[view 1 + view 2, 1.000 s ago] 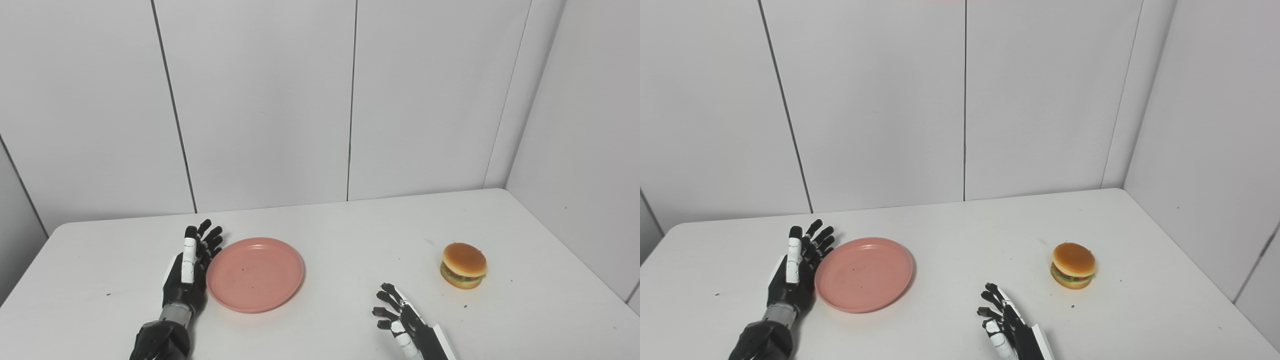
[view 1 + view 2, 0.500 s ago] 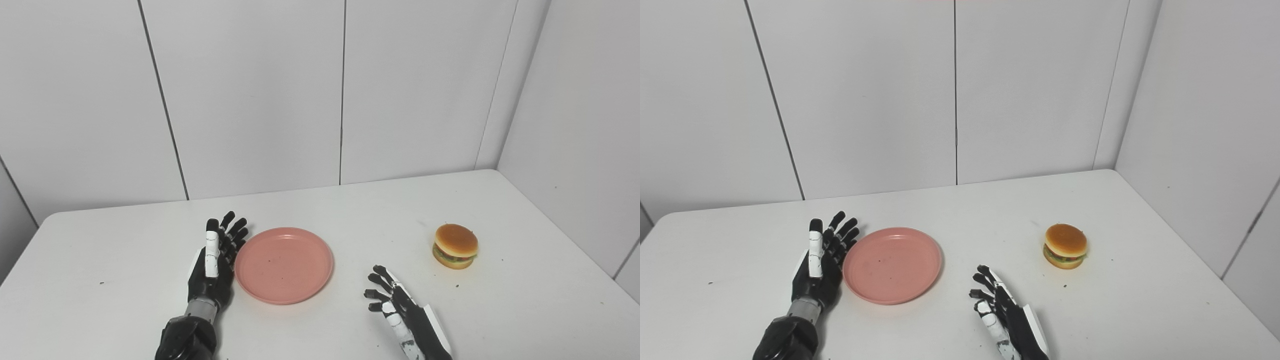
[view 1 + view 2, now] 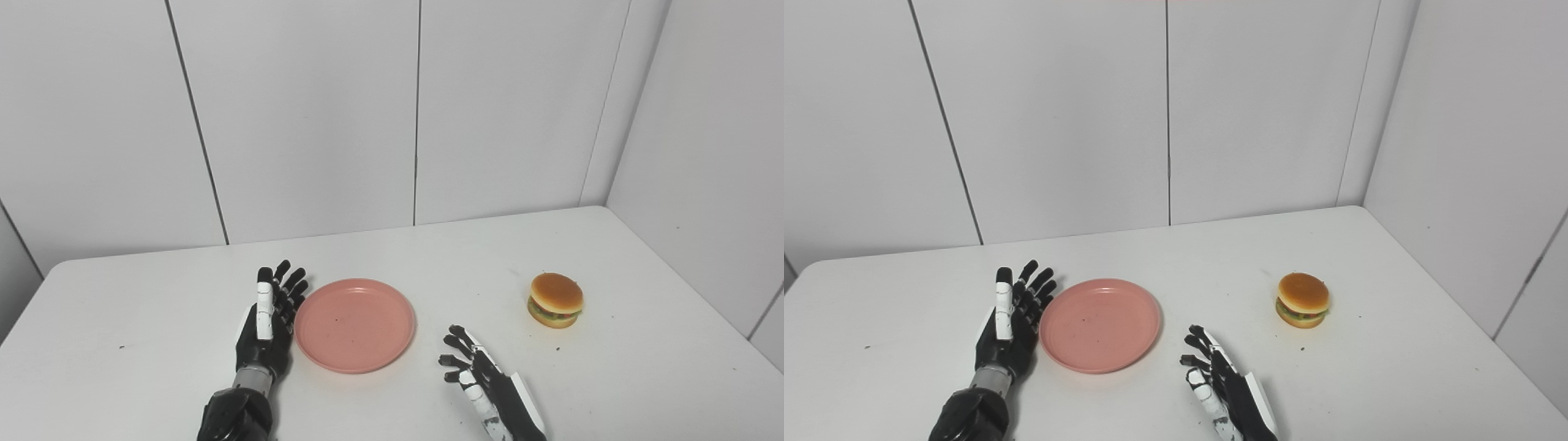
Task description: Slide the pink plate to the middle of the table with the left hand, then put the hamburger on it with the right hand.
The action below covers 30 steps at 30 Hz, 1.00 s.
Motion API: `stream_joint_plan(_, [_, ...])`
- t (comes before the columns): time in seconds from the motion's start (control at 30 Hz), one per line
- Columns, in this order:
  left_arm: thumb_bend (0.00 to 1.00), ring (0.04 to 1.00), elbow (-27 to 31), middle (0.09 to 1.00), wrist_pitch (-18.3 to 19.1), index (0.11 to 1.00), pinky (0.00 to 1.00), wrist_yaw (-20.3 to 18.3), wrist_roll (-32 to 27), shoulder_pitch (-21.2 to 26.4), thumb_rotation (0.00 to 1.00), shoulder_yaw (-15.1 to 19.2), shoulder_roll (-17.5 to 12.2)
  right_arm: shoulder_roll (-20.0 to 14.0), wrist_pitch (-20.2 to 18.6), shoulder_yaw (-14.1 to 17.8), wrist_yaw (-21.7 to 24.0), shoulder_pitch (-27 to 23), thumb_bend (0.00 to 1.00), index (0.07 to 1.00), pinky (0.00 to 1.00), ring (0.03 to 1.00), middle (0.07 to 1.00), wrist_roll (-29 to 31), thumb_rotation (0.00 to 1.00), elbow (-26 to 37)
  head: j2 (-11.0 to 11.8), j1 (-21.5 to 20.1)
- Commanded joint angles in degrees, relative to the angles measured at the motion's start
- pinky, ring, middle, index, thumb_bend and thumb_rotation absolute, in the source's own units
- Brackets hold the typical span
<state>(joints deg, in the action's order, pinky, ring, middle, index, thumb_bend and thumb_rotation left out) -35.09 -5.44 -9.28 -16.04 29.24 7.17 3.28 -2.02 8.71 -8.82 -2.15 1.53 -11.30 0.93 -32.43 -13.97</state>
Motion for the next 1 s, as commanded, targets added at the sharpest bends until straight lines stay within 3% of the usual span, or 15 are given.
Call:
stream_joint_plan(0.0, [0.99,0.951,0.7,0.928,-1.0,0.946,1.00,0.1,0.3,1.6,0.95,-0.3,0.0,2.4,-0.8,-2.2,-1.3,-1.2,0.70,0.892,0.74,0.793,0.889,-4.8,1.00,-0.8,0.0,0.1])
stream_joint_plan(0.2, [0.99,0.954,-1.7,0.929,-1.7,0.946,1.00,-0.8,-0.5,1.9,0.94,0.3,-0.3,1.7,-0.7,0.1,-7.6,-1.7,0.65,0.850,0.73,0.801,0.842,-17.2,1.00,9.1,0.2,-0.5])
stream_joint_plan(0.4, [0.99,0.949,-4.7,0.919,-2.7,0.936,1.00,-1.6,-0.7,2.8,0.92,0.7,-0.7,1.0,-1.7,1.5,-8.8,-4.2,0.69,0.836,0.68,0.777,0.817,-25.5,1.00,14.9,0.6,-0.6])
stream_joint_plan(0.7, [0.99,0.945,-4.6,0.886,-2.1,0.937,1.00,-2.4,-1.3,3.3,0.92,0.9,-1.4,-3.6,-4.7,3.2,-7.3,-12.8,0.70,0.813,0.60,0.731,0.809,-35.7,1.00,14.0,1.0,-0.9])
stream_joint_plan(0.97, [0.98,0.941,-4.9,0.868,-2.1,0.940,1.00,-2.7,-1.4,3.5,0.93,0.7,-1.6,-10.2,-7.4,4.7,-6.3,-17.8,0.70,0.814,0.63,0.746,0.807,-41.6,1.00,10.3,1.4,-1.2])
